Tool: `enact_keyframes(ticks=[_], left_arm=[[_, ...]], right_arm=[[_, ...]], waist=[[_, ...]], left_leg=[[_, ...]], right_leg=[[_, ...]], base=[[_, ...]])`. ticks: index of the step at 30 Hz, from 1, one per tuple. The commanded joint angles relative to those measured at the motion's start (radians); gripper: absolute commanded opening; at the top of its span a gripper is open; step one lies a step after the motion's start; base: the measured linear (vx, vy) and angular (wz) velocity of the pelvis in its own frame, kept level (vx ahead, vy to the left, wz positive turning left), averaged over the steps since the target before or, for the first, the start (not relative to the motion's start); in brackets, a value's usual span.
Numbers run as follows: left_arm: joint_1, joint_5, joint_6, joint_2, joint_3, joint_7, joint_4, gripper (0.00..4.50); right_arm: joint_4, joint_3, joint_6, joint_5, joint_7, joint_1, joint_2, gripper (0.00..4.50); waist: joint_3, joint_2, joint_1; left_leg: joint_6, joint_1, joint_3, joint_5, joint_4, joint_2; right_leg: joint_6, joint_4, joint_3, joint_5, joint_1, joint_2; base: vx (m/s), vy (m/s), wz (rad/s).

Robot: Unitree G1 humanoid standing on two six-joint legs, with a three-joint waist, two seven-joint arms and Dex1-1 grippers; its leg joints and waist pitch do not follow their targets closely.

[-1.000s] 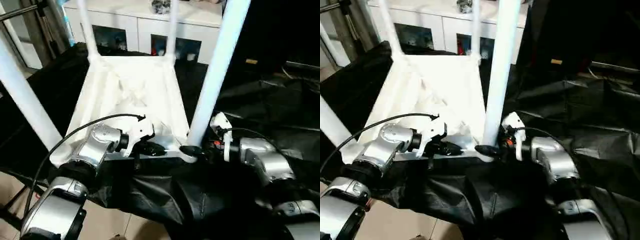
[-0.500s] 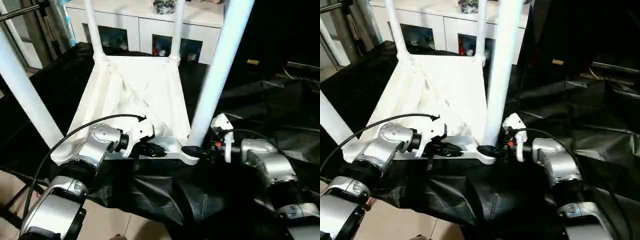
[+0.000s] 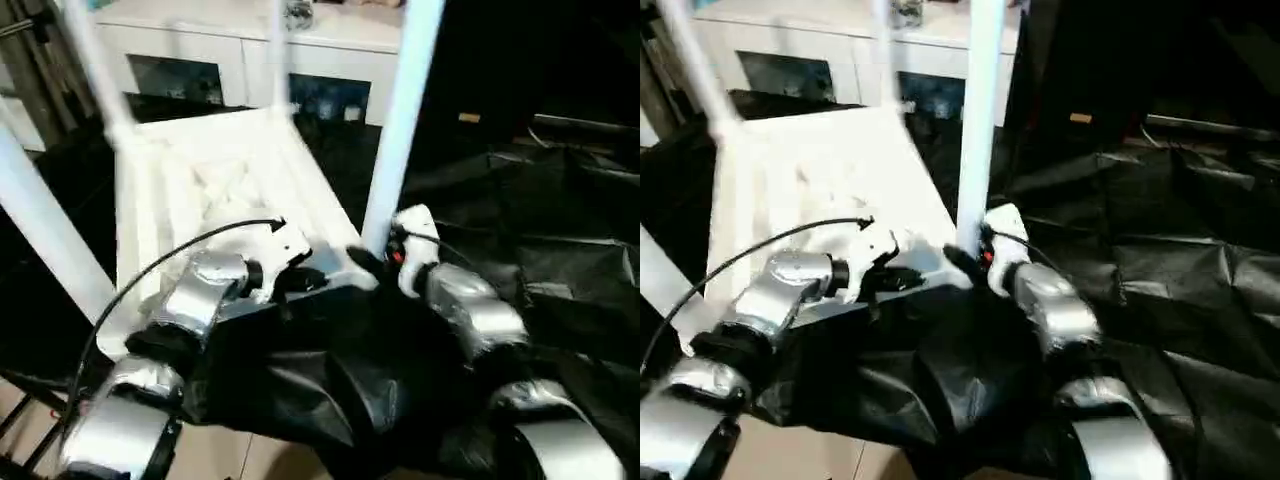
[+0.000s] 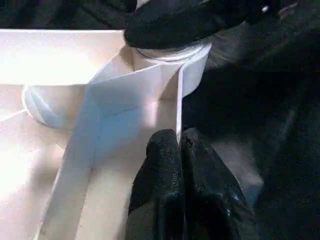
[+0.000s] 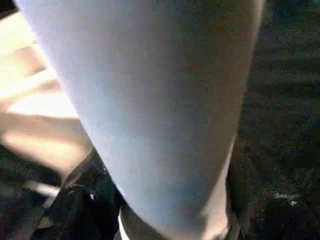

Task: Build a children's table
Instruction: Rotate leg to tighten

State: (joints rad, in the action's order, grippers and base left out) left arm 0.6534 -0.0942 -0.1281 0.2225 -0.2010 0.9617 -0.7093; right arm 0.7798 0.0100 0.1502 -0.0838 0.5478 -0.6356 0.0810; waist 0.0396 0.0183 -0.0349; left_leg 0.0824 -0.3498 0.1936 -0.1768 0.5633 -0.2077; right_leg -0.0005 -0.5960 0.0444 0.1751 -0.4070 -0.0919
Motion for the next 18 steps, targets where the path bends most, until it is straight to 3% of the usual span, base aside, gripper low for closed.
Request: enact_keyframes(ticks=[1, 3, 5, 13, 18], left_arm=[[-0.021, 0.021, -0.018, -0.082, -0.055, 0.014, 0.065, 0.00], [-0.030, 0.024, -0.030, -0.089, -0.059, 0.009, 0.089, 0.00], [-0.024, 0.025, -0.019, -0.080, -0.054, 0.012, 0.078, 0.00], [-0.026, 0.025, 0.002, -0.040, -0.043, 0.033, 0.072, 0.00], [-0.005, 0.025, 0.032, -0.009, -0.033, 0.070, 0.032, 0.00]], right_arm=[[0.074, -0.054, 0.017, 0.022, -0.009, -0.002, -0.071, 3.06], [0.082, -0.049, 0.009, 0.010, 0.011, -0.010, -0.076, 3.21], [0.062, -0.066, 0.002, 0.014, 0.062, -0.007, -0.060, 3.50], [-0.086, -0.130, -0.009, -0.049, 0.371, 0.062, 0.010, 3.50], [-0.210, -0.169, 0.040, -0.105, 0.573, 0.128, 0.090, 3.50]], waist=[[-0.052, -0.001, -0.005], [-0.052, 0.000, -0.005], [-0.054, 0.001, -0.006], [-0.054, 0.004, -0.016], [-0.052, 0.004, -0.038]], left_leg=[[-0.014, -0.001, -0.008, -0.272, -0.065, -0.018], [-0.022, -0.001, -0.007, -0.267, -0.064, -0.017], [-0.032, -0.004, -0.005, -0.238, -0.062, -0.016], [-0.070, -0.002, -0.002, -0.220, -0.058, -0.018], [-0.071, 0.001, 0.001, -0.226, -0.058, -0.022]], right_leg=[[-0.214, 0.073, -0.029, 0.265, 0.043, -0.042], [-0.212, 0.075, -0.029, 0.264, 0.042, -0.040], [-0.220, 0.069, -0.029, 0.206, 0.046, -0.037], [-0.236, 0.066, -0.029, 0.161, 0.050, -0.039], [-0.234, 0.067, -0.028, 0.175, 0.049, -0.036]], base=[[0.000, 0.000, 0.00], [0.000, 0.000, 0.00], [0.000, 0.000, 0.00], [0.000, 0.000, 0.00], [0.000, 0.000, 0.00]])
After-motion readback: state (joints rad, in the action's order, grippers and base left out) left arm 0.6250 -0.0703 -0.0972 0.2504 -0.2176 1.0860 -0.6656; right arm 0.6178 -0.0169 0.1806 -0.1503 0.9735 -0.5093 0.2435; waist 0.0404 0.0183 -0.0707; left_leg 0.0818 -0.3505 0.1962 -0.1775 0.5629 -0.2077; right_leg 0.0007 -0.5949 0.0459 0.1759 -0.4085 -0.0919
